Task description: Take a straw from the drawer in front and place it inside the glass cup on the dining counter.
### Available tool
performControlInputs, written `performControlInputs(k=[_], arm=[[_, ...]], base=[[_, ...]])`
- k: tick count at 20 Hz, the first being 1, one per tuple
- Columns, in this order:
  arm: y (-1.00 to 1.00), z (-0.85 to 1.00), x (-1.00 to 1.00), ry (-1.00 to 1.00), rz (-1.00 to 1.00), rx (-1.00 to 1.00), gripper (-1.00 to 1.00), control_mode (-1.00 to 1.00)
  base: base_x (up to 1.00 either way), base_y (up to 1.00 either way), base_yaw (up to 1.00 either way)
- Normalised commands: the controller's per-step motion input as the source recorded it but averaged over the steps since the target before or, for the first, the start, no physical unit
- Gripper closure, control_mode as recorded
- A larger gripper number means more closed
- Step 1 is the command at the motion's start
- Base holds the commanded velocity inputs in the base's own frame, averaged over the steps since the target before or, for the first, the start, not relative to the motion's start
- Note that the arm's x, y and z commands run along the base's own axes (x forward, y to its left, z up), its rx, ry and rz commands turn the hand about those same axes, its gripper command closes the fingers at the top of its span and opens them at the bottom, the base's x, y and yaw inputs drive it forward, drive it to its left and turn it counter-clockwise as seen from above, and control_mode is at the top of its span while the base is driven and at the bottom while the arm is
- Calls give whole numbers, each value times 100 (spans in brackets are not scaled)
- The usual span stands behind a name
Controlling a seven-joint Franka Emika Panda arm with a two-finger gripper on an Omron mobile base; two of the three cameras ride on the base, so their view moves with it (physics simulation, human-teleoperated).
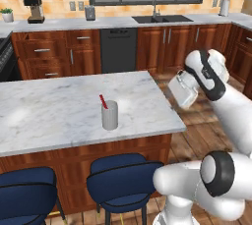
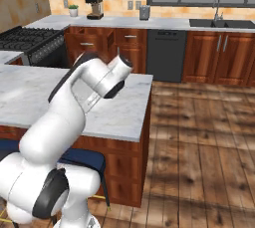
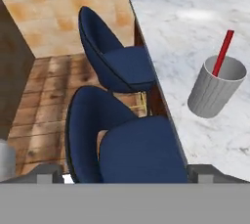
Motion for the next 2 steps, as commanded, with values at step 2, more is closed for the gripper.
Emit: performControlInputs(k=[2], arm=[[-18, 0, -91, 3, -6, -15, -100, -100]], base=[[0, 0, 0]])
